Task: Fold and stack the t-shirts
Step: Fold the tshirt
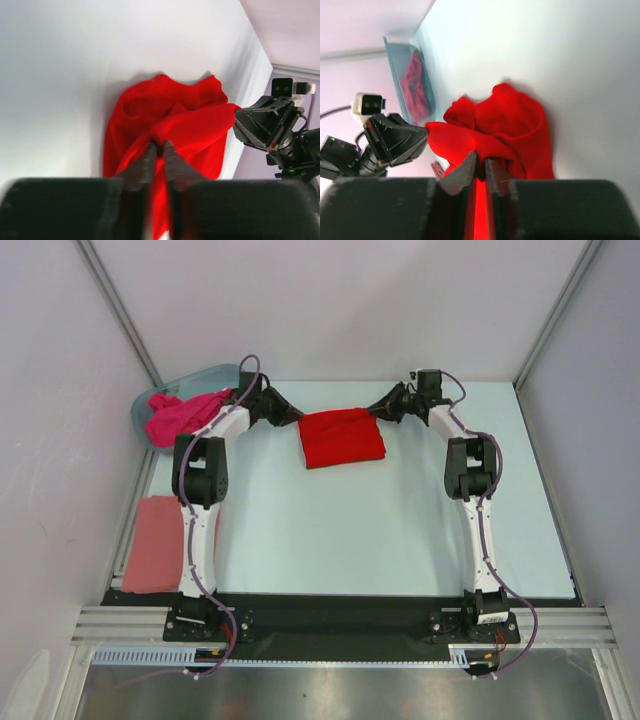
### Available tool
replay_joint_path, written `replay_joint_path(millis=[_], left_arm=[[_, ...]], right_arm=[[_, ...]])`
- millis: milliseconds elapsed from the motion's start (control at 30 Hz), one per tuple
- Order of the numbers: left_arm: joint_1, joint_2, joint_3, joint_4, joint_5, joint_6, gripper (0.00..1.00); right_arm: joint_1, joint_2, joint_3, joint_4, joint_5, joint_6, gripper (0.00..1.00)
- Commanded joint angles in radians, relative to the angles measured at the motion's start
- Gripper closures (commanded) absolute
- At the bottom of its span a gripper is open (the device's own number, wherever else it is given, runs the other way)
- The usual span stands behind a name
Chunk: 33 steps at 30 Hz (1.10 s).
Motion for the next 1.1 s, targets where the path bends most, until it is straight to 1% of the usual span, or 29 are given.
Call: replay_joint_path(millis=[0,33,67,100,133,167,200,233,267,300,367,400,433,467,500,533,567,600,633,667,733,767,800,833,900,933,1067], left_arm=[[0.019,0.043,0.107,0.031,-0.004,0.011,0.79],[0.023,0.048,0.116,0.033,-0.013,0.017,0.76],[0.022,0.044,0.13,0.01,-0.025,0.046,0.72],[0.023,0.039,0.17,-0.01,-0.045,0.071,0.63],[0.022,0.031,0.196,-0.029,-0.082,0.1,0.58],[0.022,0.022,0.227,-0.088,-0.106,0.158,0.54],[0.022,0.001,0.283,-0.116,-0.125,0.189,0.5],[0.02,-0.013,0.304,-0.134,-0.139,0.218,0.49],[0.02,-0.038,0.31,-0.151,-0.157,0.268,0.48],[0.019,-0.083,0.299,-0.15,-0.159,0.288,0.47],[0.011,-0.13,0.272,-0.135,-0.131,0.333,0.47],[0.006,-0.151,0.218,-0.121,-0.107,0.338,0.48],[-0.004,-0.191,0.183,-0.103,-0.085,0.338,0.5],[-0.012,-0.209,0.143,-0.058,-0.067,0.326,0.51],[-0.021,-0.225,0.062,-0.027,-0.021,0.318,0.55],[-0.043,-0.245,0.023,0.006,0.004,0.31,0.58],[-0.052,-0.251,-0.01,0.064,0.028,0.286,0.6],[-0.063,-0.254,-0.061,0.085,0.06,0.27,0.65],[-0.084,-0.256,-0.081,0.129,0.082,0.249,0.67],[-0.096,-0.254,-0.092,0.135,0.091,0.249,0.69],[-0.125,-0.251,-0.106,0.134,0.093,0.258,0.69],[-0.133,-0.239,-0.11,0.146,0.099,0.253,0.69],[-0.139,-0.228,-0.115,0.154,0.113,0.249,0.71],[-0.152,-0.217,-0.115,0.158,0.128,0.246,0.71],[-0.159,-0.187,-0.11,0.169,0.128,0.247,0.73],[-0.162,-0.176,-0.107,0.177,0.13,0.246,0.73],[-0.161,-0.122,-0.106,0.226,0.136,0.235,0.75]], right_arm=[[-0.013,0.046,0.061,0.15,0.001,0.101,0.83],[-0.016,0.056,0.075,0.169,0.008,0.112,0.74],[-0.019,0.075,0.099,0.168,0.014,0.119,0.7],[-0.022,0.082,0.145,0.151,0.02,0.127,0.66],[-0.026,0.086,0.167,0.145,0.032,0.129,0.58],[-0.033,0.084,0.18,0.139,0.037,0.132,0.51],[-0.036,0.072,0.209,0.119,0.038,0.12,0.45],[-0.039,0.064,0.225,0.099,0.038,0.103,0.42],[-0.043,0.05,0.234,0.078,0.037,0.083,0.42],[-0.043,0.015,0.234,0.04,0.041,0.043,0.42],[-0.043,-0.034,0.202,0.013,0.046,0.006,0.41],[-0.037,-0.057,0.178,0.01,0.051,-0.009,0.41],[-0.033,-0.109,0.114,0.016,0.052,-0.017,0.41],[-0.028,-0.127,0.084,0.028,0.049,-0.014,0.42],[-0.008,-0.147,0.06,0.041,0.044,-0.017,0.43],[0.006,-0.173,0.04,0.033,0.052,-0.043,0.48],[0.019,-0.184,0.012,0.023,0.06,-0.058,0.51],[0.033,-0.19,0.0,0.003,0.066,-0.072,0.53],[0.062,-0.195,-0.017,-0.004,0.074,-0.097,0.57],[0.073,-0.195,-0.026,-0.008,0.077,-0.106,0.59],[0.102,-0.195,-0.054,0.007,0.087,-0.104,0.64],[0.107,-0.194,-0.074,0.027,0.089,-0.082,0.66],[0.113,-0.194,-0.117,0.092,0.09,-0.069,0.69],[0.116,-0.191,-0.137,0.12,0.098,-0.057,0.75],[0.124,-0.165,-0.146,0.166,0.104,-0.031,0.81],[0.125,-0.154,-0.145,0.177,0.104,-0.023,0.85],[0.136,-0.1,-0.139,0.219,0.112,-0.005,0.9]])
